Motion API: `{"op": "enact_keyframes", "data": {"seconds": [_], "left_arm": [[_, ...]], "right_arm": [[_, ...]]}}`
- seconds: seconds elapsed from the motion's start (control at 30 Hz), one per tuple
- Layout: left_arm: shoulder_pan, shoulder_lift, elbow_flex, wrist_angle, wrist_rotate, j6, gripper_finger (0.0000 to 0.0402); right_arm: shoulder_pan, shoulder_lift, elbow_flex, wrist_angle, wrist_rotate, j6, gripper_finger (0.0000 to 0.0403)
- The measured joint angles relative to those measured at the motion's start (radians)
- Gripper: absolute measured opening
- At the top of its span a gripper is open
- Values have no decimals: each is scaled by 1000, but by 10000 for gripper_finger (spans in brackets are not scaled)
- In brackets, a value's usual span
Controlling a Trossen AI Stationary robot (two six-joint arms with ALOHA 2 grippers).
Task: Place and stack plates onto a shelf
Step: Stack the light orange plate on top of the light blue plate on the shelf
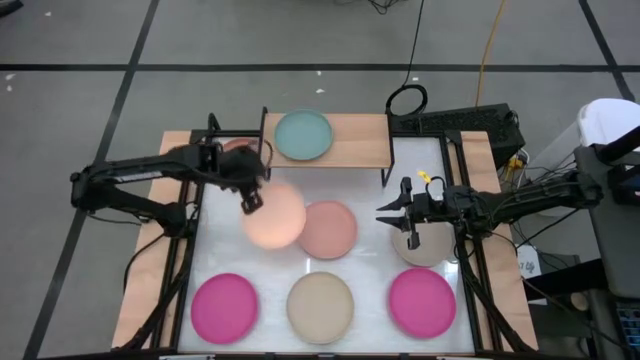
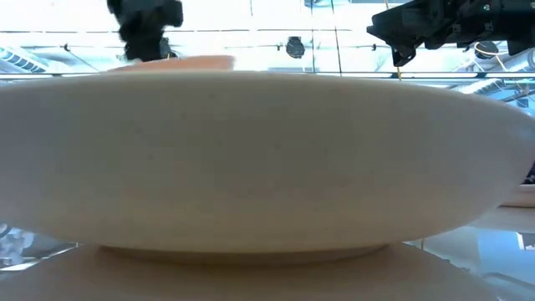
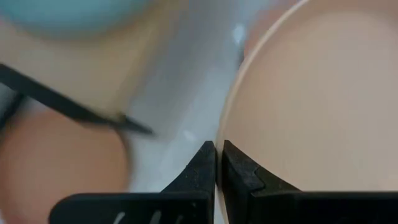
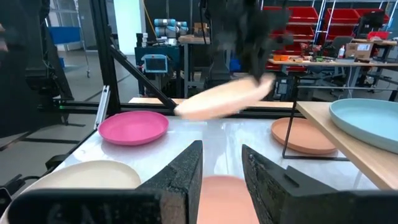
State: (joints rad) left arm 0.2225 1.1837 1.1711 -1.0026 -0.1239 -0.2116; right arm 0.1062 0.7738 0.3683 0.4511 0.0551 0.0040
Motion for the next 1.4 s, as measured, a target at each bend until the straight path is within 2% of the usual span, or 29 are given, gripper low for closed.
{"op": "enact_keyframes", "data": {"seconds": [0.1, 0.23, 0.53, 0.77, 1.03, 1.23, 1.4], "left_arm": [[44, 5, 111, 40, -66, -18, 10], [132, 37, 217, 123, -76, -20, 10], [368, 230, 349, 138, 144, -43, 10], [483, 352, 373, 142, 172, -110, 10], [536, 418, 373, 179, 168, -117, 22], [542, 427, 373, 273, 156, -132, 25], [539, 427, 373, 274, 153, -141, 32]], "right_arm": [[0, 0, 0, 0, 0, 0, 98], [0, 0, 0, 14, 0, 0, 98], [0, 0, 0, 54, 1, -13, 98], [0, 0, 0, 54, 1, -16, 98], [0, 0, 0, 39, 1, -16, 98], [0, 0, 0, 37, 1, -13, 98], [0, 0, 0, 31, 1, 7, 98]]}}
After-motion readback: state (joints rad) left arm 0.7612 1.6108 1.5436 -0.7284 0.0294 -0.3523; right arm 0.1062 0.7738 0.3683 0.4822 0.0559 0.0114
